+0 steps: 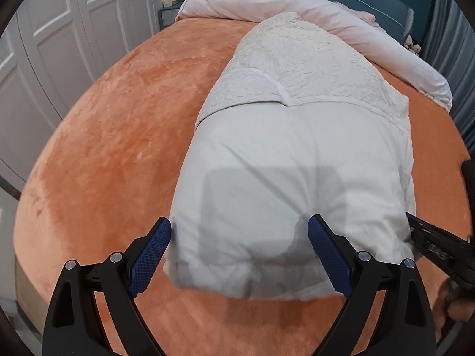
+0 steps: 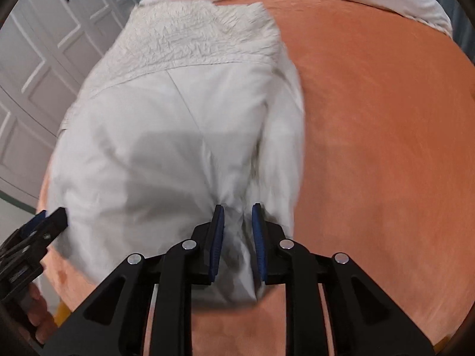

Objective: Fold large clothes
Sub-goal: 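Open both tools and pull them back from the folded jacket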

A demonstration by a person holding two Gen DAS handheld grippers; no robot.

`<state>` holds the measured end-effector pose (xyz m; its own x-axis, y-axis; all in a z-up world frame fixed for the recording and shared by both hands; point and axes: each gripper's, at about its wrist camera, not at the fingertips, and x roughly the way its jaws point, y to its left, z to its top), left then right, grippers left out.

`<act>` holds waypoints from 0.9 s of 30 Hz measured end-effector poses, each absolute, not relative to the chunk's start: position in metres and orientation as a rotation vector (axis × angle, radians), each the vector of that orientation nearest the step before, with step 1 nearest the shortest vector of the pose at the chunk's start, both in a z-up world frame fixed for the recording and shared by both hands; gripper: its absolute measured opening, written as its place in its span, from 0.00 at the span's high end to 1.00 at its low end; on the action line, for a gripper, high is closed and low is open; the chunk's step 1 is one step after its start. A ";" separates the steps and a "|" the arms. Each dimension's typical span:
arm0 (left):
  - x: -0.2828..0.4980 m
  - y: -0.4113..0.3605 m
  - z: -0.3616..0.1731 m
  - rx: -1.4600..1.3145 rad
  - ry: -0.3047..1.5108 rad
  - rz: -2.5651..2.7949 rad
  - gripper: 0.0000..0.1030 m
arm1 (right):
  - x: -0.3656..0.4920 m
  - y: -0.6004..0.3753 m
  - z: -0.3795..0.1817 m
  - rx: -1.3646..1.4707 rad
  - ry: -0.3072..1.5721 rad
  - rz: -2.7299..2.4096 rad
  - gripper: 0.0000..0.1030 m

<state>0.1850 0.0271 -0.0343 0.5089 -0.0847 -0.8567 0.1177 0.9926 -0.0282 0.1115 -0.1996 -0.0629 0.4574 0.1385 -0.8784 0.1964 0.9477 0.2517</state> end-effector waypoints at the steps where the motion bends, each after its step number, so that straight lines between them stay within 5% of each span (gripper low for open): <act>1: 0.180 0.027 -0.032 0.046 1.024 -0.120 0.10 | 0.103 -0.200 -0.058 0.352 1.087 -0.032 0.81; 5: 0.158 0.022 -0.031 0.061 1.018 -0.116 0.11 | 0.066 -0.201 -0.035 0.324 1.007 -0.060 0.79; 8: 0.142 0.016 -0.037 0.069 1.017 -0.107 0.11 | 0.037 -0.196 -0.028 0.268 0.955 -0.095 0.66; 11: 0.124 0.010 -0.044 0.095 1.014 -0.103 0.11 | 0.023 -0.190 -0.030 0.229 0.924 -0.108 0.63; 13: 0.114 0.006 -0.048 0.110 1.012 -0.099 0.11 | 0.018 -0.188 -0.037 0.215 0.914 -0.120 0.49; 27: 0.074 0.013 -0.097 0.138 1.032 -0.035 0.11 | -0.023 -0.168 -0.076 0.116 0.899 -0.230 0.15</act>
